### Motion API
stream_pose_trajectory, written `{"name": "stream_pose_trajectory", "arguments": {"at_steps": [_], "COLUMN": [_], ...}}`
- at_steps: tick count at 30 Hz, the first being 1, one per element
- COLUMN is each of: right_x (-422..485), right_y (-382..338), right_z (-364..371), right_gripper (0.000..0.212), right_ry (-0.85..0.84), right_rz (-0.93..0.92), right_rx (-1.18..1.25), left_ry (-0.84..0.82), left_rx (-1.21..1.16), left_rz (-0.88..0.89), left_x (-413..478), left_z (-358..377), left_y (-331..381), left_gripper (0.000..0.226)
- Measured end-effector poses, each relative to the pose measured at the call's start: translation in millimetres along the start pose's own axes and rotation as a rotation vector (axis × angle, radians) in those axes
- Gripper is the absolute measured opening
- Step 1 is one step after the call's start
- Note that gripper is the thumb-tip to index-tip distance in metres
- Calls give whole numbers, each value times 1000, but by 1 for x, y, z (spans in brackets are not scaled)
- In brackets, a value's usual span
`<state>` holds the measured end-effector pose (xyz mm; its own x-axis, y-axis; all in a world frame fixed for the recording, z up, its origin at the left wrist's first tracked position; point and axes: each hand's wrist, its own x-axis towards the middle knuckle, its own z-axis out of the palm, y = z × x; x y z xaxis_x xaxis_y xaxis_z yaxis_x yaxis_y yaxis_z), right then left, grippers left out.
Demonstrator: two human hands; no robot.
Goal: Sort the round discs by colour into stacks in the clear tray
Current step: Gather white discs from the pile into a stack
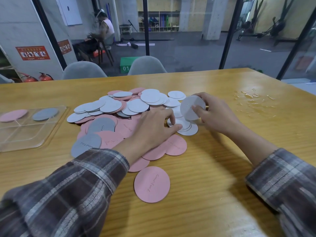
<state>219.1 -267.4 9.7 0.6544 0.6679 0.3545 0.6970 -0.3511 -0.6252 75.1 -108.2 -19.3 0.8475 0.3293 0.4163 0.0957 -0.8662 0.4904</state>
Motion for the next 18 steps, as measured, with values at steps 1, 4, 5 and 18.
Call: {"name": "stream_pose_trajectory", "arguments": {"at_steps": [1,4,5,18], "right_x": [0,1,1,0], "right_y": [0,2,2,0], "right_z": [0,0,0,0], "right_gripper": [28,28,28,30], "right_ry": [7,32,35,39], "right_rz": [1,13,18,42], "right_rx": [-2,-1,-1,28], "left_ry": [2,1,-6,65], "left_rx": [19,3,-16,-277], "left_rz": [-2,-18,-18,-1], "left_x": [0,-1,-1,-1], "left_z": [-1,-2,-2,-6], "left_y": [0,0,0,2], "left_gripper": [29,37,42,47]}}
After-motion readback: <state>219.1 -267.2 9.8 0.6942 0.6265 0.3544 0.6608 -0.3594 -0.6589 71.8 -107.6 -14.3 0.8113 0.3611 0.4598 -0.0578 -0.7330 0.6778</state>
